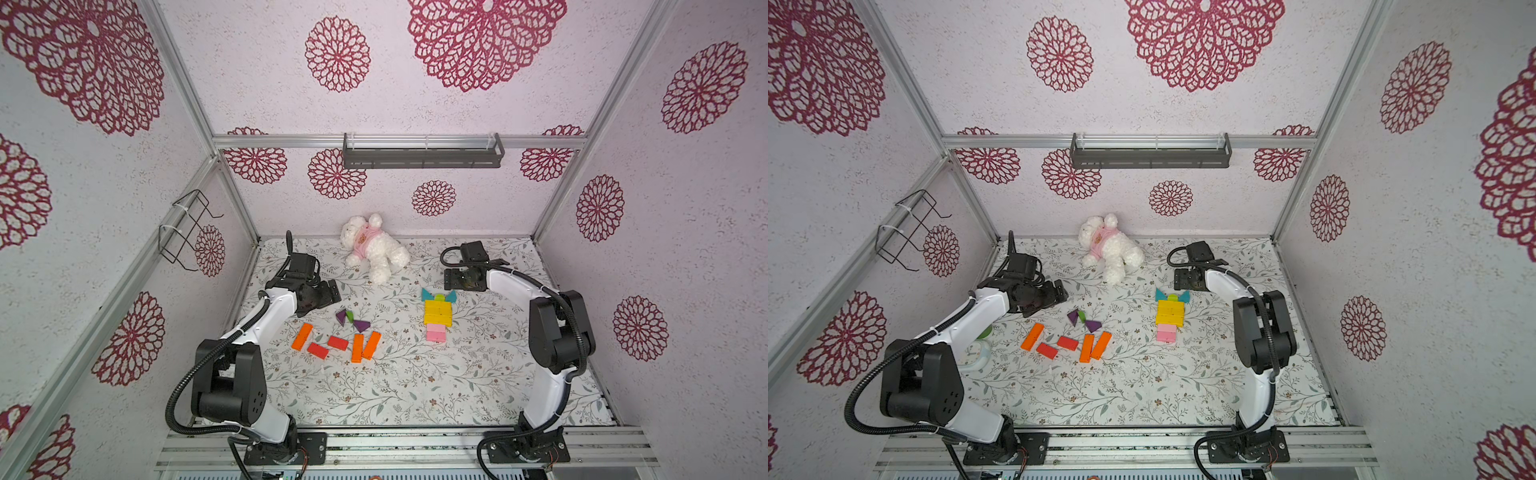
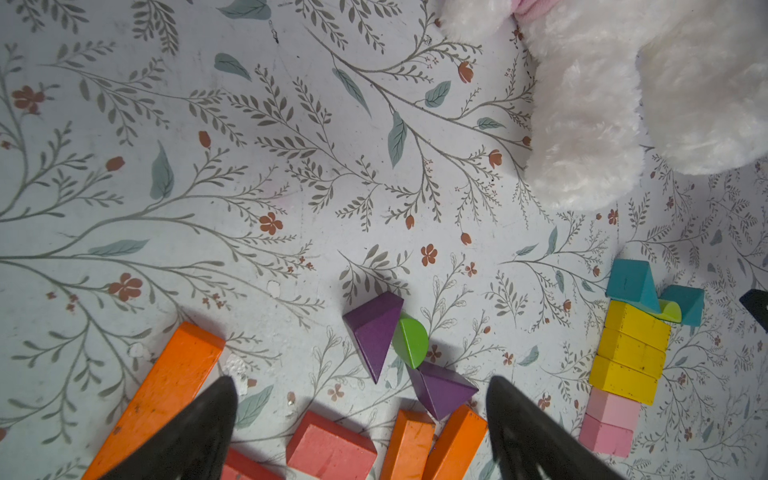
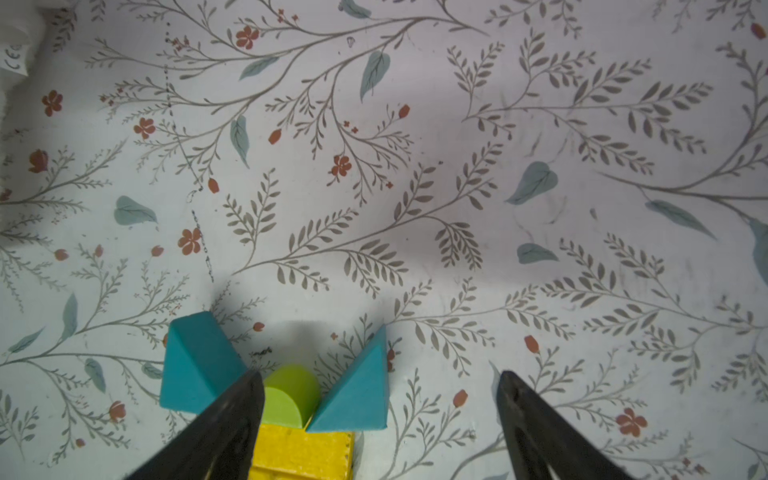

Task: Assemble a carrot with building blocks
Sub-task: Pick up the building block from the center of the board.

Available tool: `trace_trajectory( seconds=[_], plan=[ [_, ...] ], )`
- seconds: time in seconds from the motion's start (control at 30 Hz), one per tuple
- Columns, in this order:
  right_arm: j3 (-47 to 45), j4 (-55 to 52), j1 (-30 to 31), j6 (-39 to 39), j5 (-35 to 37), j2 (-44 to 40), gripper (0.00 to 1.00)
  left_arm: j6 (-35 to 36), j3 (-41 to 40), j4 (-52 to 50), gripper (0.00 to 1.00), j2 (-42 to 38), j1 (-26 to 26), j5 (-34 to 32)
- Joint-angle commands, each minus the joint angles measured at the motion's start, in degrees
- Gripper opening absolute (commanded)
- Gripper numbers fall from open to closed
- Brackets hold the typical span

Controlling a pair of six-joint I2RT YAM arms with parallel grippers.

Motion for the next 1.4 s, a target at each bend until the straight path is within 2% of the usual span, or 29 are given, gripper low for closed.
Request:
trace_trajectory(
  seconds=[0.0, 0.2, 0.37, 0.47, 0.83, 0.97, 1.2, 1.37],
  plan=[
    [-2.4, 1.9, 0.6, 2.5, -2.0, -8.9, 0.89, 2.8, 1.9, -1.8, 0.92, 0.4, -0.9, -0.4],
    [-12.6, 3.8, 0.6, 3.9, -2.3, -21.3, 0.89, 10.8, 8.1, -13.5, 0.76, 6.1, -7.9, -10.4],
    [-17.8, 4.3, 0.6, 4.3, -3.2, -29.7, 0.89, 13.6, 12.1, -16.9, 0.61, 15.2, -10.3, -10.0],
    [-19.6, 4.2, 0.6, 4.0, -2.9, -32.6, 0.89, 13.0, 15.0, -17.8, 0.55, 20.1, -10.9, -9.6],
    [-20.0, 2.7, 0.5, 2.0, -2.2, -34.2, 0.89, 15.4, 20.6, -19.9, 0.52, 27.0, -11.6, -14.4],
    [-20.2, 2.9, 0.5, 2.1, -2.2, -34.5, 0.89, 17.1, 20.2, -20.5, 0.48, 26.1, -11.5, -13.2],
    [-20.2, 3.2, 0.6, 2.4, -2.6, -33.7, 0.89, 18.3, 18.6, -19.0, 0.48, 21.4, -11.2, -9.9],
    [-20.5, 3.3, 0.6, 2.4, -2.4, -33.9, 0.89, 18.4, 18.1, -19.0, 0.46, 22.3, -10.4, -9.0]
  ],
)
